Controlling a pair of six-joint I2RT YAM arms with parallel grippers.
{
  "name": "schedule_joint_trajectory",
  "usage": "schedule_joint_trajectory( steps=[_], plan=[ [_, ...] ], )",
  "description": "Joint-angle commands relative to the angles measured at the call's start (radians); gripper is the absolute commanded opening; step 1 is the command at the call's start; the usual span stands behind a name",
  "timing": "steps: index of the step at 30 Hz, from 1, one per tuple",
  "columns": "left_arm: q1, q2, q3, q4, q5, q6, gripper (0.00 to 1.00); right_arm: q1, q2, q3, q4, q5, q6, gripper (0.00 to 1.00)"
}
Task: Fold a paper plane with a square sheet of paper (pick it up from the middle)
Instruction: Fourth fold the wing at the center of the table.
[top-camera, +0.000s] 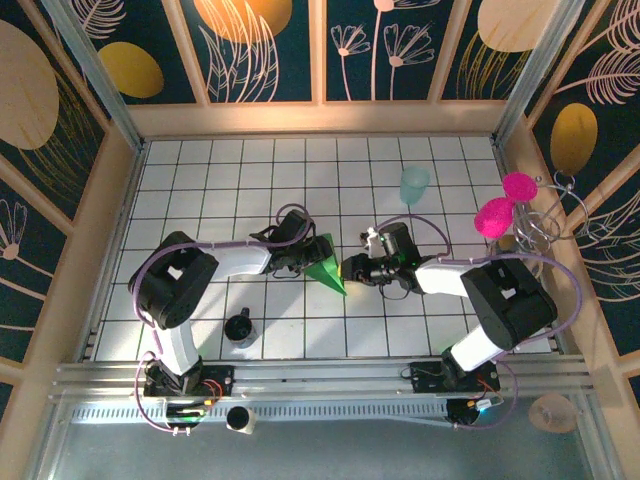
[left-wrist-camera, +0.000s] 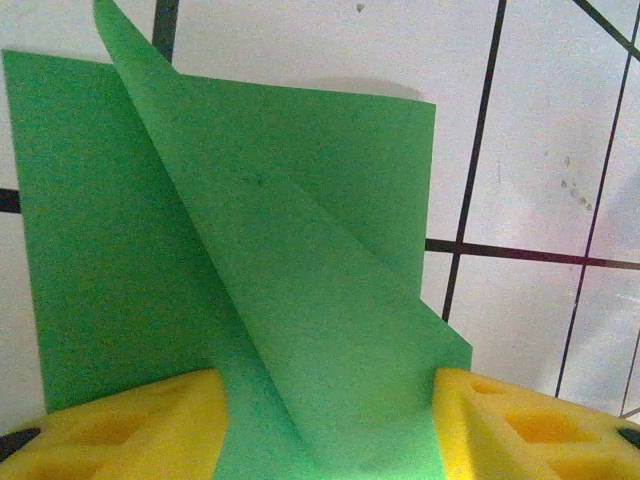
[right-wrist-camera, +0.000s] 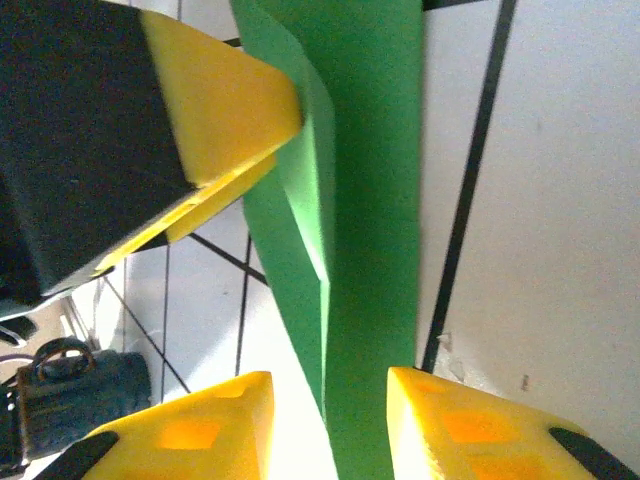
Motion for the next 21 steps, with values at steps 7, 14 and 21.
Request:
schedule_joint_trajectory(
  steps=[7, 14, 21],
  plan=[
    [0.001, 0.092, -0.025, -0.168, -0.072, 0.021, 0.59, 0.045, 0.060, 0.045, -0.029, 0.020, -0.041, 0.27],
    [0.000, 0.094, -0.021, -0.179, -0.073, 0.023, 0.60, 0.048, 0.084, 0.046, -0.019, 0.009, -0.040, 0.20],
    [0.001, 0.091, -0.020, -0.179, -0.070, 0.021, 0.60, 0.048, 0.097, 0.026, -0.005, 0.006, -0.029, 0.14]
  ],
)
